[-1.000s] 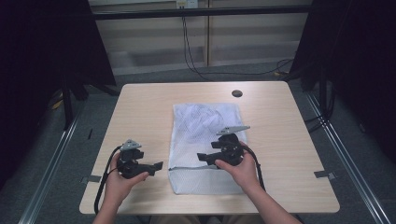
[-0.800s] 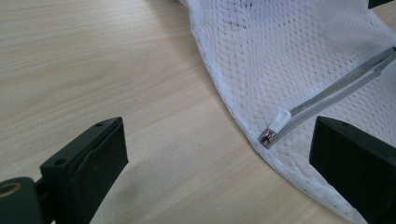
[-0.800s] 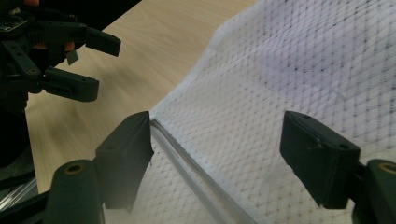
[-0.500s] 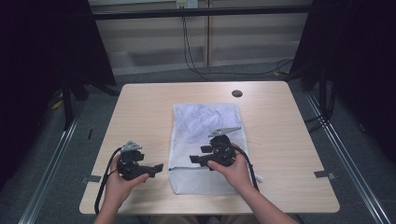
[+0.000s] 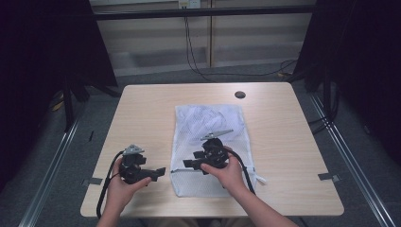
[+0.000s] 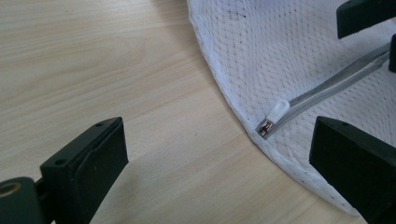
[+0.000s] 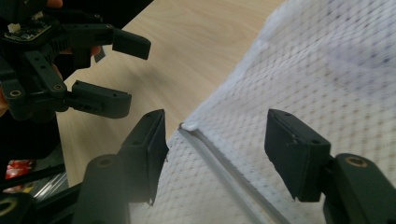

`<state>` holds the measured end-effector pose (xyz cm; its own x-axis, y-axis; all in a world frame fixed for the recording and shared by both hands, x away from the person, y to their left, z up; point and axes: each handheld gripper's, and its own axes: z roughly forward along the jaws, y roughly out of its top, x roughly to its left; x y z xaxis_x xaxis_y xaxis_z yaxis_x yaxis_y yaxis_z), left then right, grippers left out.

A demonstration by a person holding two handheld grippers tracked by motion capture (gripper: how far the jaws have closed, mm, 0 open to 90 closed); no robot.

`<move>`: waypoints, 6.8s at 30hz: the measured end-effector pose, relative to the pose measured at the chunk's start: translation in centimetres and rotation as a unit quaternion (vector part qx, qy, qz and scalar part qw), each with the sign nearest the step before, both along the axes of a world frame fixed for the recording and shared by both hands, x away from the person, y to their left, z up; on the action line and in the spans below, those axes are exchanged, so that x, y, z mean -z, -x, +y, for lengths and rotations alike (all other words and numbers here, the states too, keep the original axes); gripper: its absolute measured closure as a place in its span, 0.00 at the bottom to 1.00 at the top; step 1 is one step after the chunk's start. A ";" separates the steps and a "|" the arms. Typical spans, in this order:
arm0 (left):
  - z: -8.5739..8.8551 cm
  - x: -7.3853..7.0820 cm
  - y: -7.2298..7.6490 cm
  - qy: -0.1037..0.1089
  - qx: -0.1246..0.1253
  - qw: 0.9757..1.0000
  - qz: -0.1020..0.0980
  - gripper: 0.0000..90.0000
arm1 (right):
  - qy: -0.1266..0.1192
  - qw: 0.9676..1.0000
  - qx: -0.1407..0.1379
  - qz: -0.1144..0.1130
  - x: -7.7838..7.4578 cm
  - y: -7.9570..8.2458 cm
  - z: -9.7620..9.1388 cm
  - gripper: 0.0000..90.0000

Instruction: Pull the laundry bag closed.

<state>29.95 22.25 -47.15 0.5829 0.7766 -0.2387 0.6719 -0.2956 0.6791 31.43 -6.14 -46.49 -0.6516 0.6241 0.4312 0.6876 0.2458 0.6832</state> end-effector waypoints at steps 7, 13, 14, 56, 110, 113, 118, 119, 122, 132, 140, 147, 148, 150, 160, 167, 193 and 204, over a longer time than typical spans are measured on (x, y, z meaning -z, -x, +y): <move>0.0 0.0 0.0 -0.004 0.007 1.000 0.004 0.04 | -0.015 0.999 0.004 0.028 0.4 -0.2 0.6 0.52; -0.5 0.2 0.0 0.003 0.010 1.000 0.011 0.04 | -0.027 0.998 0.017 0.054 0.7 -0.3 0.8 0.58; -0.6 0.2 0.0 0.007 0.008 1.000 0.012 0.04 | -0.029 0.998 0.018 0.060 0.8 -0.3 1.0 0.59; -0.7 0.8 -0.1 0.012 0.010 0.999 0.030 0.09 | -0.024 0.991 0.045 0.125 3.1 -1.0 4.4 0.84; -2.1 1.7 -0.3 0.048 0.043 0.995 0.071 0.15 | -0.059 0.987 0.051 0.143 2.5 -1.2 4.4 0.97; -2.3 1.9 -0.4 0.046 0.045 0.995 0.078 0.18 | -0.067 0.986 0.052 0.143 2.3 -1.2 4.3 0.97; -2.6 2.2 -0.5 0.072 0.051 0.993 0.081 0.23 | -0.069 0.987 0.049 0.139 2.0 -1.2 4.1 0.97; -2.7 2.2 -0.5 0.076 0.053 0.992 0.083 0.25 | -0.070 0.987 0.051 0.138 1.9 -1.2 4.1 0.97; -2.8 2.4 -0.6 0.081 0.057 0.991 0.095 0.28 | -0.072 0.987 0.051 0.135 1.8 -1.2 4.0 0.97; -3.4 2.6 -0.9 0.117 0.064 0.985 0.109 0.38 | -0.084 0.986 0.054 0.134 1.5 -1.1 3.6 0.97; -3.9 2.6 -1.0 0.131 0.071 0.982 0.115 0.54 | -0.089 0.986 0.056 0.126 1.2 -1.2 3.3 0.97; -4.1 2.5 -1.1 0.147 0.080 0.979 0.119 0.75 | -0.091 0.987 0.055 0.122 1.0 -1.2 3.0 0.97; -4.1 2.5 -1.1 0.148 0.080 0.978 0.121 0.77 | -0.091 0.987 0.055 0.123 1.0 -1.2 2.9 0.97; -4.0 2.4 -1.2 0.151 0.075 0.977 0.128 0.83 | -0.098 0.985 0.059 0.131 0.9 -1.2 2.8 0.97; -4.2 2.1 -1.2 0.160 0.064 0.975 0.138 0.97 | -0.113 0.982 0.057 0.140 0.8 -1.3 1.6 0.97; -4.2 2.1 -1.3 0.164 0.060 0.974 0.145 0.98 | -0.119 0.980 0.055 0.147 1.1 -1.3 1.0 0.97; -5.2 2.6 -1.5 0.181 0.071 0.966 0.168 0.97 | -0.125 0.979 0.051 0.152 1.2 -1.4 1.0 0.97; -4.9 2.3 -1.5 0.177 0.062 0.967 0.171 0.98 | -0.125 0.980 0.043 0.152 1.2 -1.3 0.1 0.97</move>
